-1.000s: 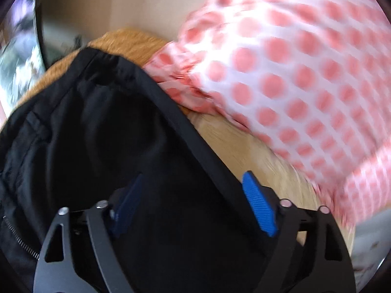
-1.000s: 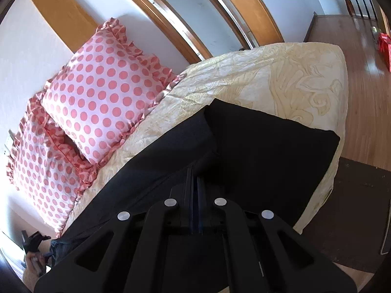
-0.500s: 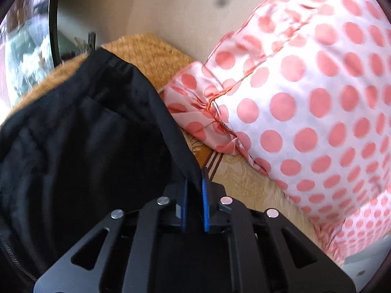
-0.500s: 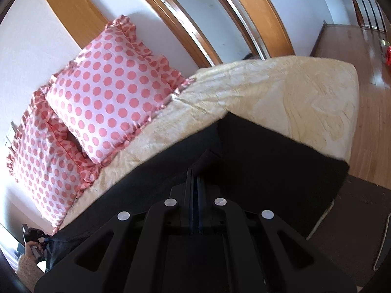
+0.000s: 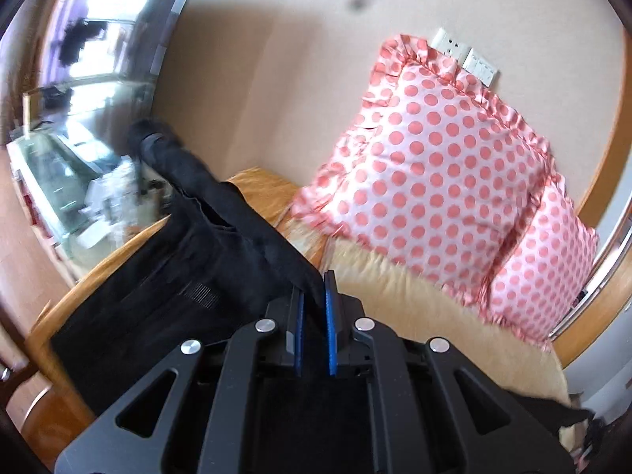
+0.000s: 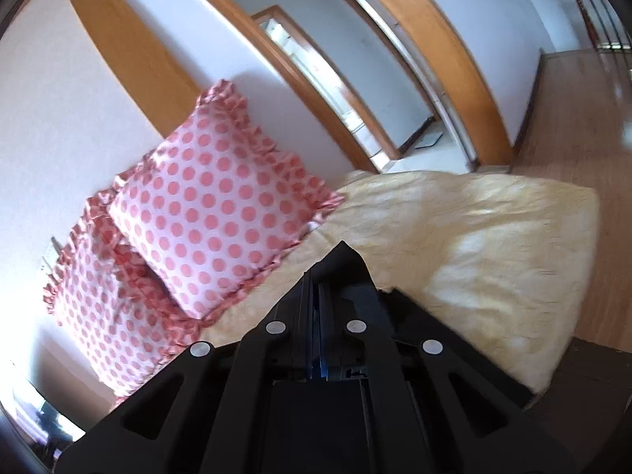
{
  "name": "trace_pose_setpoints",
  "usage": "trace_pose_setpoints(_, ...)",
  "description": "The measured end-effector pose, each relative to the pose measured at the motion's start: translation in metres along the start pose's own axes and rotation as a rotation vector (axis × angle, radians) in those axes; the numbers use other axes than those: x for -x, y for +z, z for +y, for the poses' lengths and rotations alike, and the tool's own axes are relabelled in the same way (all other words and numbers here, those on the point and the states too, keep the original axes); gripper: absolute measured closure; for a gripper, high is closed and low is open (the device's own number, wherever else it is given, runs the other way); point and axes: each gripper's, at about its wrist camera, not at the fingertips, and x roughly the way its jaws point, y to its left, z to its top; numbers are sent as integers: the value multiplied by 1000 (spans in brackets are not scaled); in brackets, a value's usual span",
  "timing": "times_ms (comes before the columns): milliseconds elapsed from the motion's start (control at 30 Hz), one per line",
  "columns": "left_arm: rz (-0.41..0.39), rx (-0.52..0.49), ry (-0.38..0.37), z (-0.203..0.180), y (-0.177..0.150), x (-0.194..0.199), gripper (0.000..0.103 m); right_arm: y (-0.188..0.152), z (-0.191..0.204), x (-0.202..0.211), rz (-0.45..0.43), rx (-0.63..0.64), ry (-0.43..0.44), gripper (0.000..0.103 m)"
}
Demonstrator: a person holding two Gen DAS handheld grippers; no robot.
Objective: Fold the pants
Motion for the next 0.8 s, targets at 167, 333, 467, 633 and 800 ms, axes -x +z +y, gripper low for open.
trace_pose_setpoints(167, 84, 135, 71, 52, -90, 11, 95, -28, -34, -2, 92, -48, -95, 101)
trace_pose_setpoints(333, 100, 226, 88, 82, -130, 3, 95, -47, -54, -1, 134, -95, -138, 101)
trace_pose_setpoints(467, 72, 220, 71, 76, -127, 2, 75, -50, -56, 1, 165, -107, -112, 99)
trace_pose_setpoints(633, 64, 211, 46, 67, -123, -2, 56, -51, -63, 5, 195, -190, -65, 59)
trace_pose_setpoints(800, 75, 221, 40, 63, -120, -8, 53, -53, -73, 6, 218, -275, -19, 59)
